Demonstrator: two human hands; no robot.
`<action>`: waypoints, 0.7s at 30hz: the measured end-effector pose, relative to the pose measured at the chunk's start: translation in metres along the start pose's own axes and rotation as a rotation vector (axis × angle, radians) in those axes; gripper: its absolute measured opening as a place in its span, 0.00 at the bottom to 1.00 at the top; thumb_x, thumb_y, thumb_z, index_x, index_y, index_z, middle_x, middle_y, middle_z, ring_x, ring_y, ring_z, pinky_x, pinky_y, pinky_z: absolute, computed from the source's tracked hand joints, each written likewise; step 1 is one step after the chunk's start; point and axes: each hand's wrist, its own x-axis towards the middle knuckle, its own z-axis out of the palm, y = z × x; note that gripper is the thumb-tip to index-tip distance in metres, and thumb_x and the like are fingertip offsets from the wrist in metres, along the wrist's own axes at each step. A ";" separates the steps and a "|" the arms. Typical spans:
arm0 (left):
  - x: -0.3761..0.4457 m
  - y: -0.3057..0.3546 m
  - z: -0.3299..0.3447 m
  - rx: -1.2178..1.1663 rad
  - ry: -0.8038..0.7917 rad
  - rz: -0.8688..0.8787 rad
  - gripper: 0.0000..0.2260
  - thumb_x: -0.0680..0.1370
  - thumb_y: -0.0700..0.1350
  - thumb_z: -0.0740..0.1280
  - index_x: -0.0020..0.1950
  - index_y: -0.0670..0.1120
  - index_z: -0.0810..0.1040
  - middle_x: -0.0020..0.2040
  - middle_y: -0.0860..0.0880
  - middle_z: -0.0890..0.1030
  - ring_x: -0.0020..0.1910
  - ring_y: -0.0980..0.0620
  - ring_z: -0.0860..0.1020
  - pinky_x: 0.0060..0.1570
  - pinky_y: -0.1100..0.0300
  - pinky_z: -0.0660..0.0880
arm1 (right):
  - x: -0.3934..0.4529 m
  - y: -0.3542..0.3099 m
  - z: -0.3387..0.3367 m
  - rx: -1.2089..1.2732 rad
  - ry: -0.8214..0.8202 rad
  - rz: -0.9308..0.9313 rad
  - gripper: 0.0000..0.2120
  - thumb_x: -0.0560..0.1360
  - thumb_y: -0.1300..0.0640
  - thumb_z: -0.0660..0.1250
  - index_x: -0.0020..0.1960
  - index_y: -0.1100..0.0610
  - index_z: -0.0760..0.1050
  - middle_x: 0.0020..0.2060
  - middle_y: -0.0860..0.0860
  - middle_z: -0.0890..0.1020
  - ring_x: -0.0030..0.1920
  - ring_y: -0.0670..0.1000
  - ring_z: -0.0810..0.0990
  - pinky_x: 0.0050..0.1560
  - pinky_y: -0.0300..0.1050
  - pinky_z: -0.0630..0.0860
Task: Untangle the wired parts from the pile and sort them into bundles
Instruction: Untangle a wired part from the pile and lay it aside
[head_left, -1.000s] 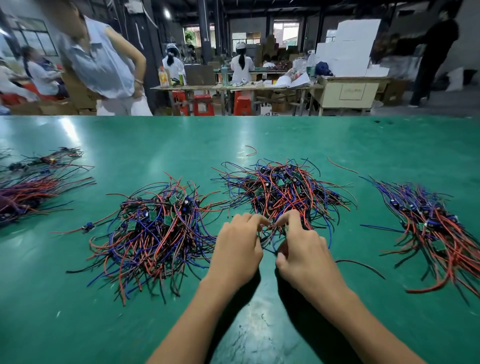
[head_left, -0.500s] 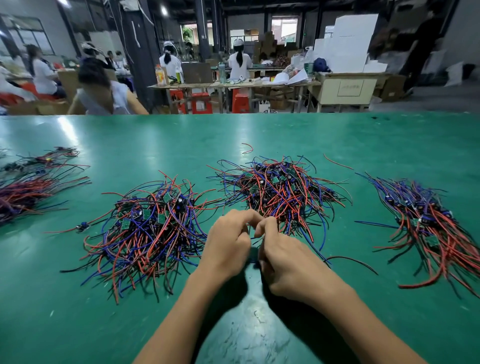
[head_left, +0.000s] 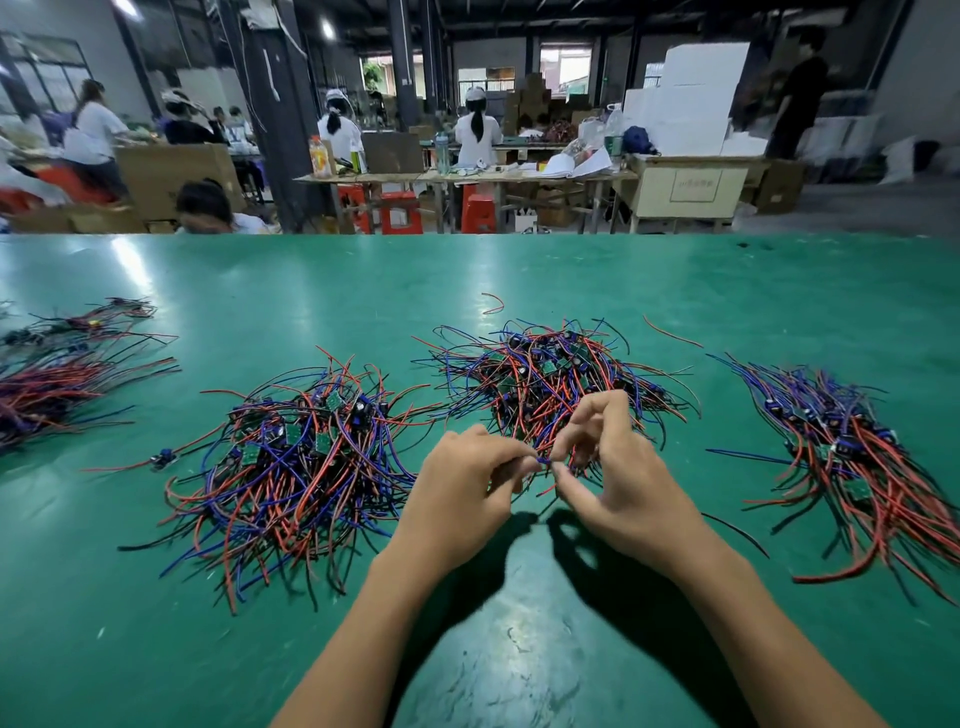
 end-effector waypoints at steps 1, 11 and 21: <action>0.001 0.001 -0.002 0.027 0.097 -0.003 0.05 0.79 0.46 0.68 0.50 0.49 0.85 0.41 0.56 0.84 0.41 0.52 0.75 0.48 0.47 0.72 | 0.001 -0.002 0.000 -0.006 0.096 -0.020 0.20 0.75 0.59 0.72 0.57 0.50 0.63 0.46 0.43 0.78 0.47 0.47 0.78 0.50 0.42 0.74; -0.006 -0.037 -0.050 0.442 0.748 -0.769 0.14 0.78 0.45 0.69 0.64 0.48 0.82 0.63 0.44 0.78 0.65 0.37 0.69 0.60 0.45 0.62 | 0.001 0.013 -0.001 -0.515 0.094 0.564 0.20 0.73 0.31 0.65 0.52 0.45 0.79 0.44 0.45 0.81 0.52 0.53 0.80 0.53 0.49 0.76; 0.006 -0.003 -0.024 0.325 0.688 -0.229 0.13 0.75 0.42 0.66 0.58 0.49 0.81 0.57 0.47 0.77 0.57 0.44 0.74 0.54 0.50 0.66 | 0.005 0.014 0.001 0.137 0.135 0.527 0.12 0.74 0.46 0.74 0.33 0.43 0.83 0.20 0.43 0.75 0.20 0.42 0.71 0.26 0.36 0.67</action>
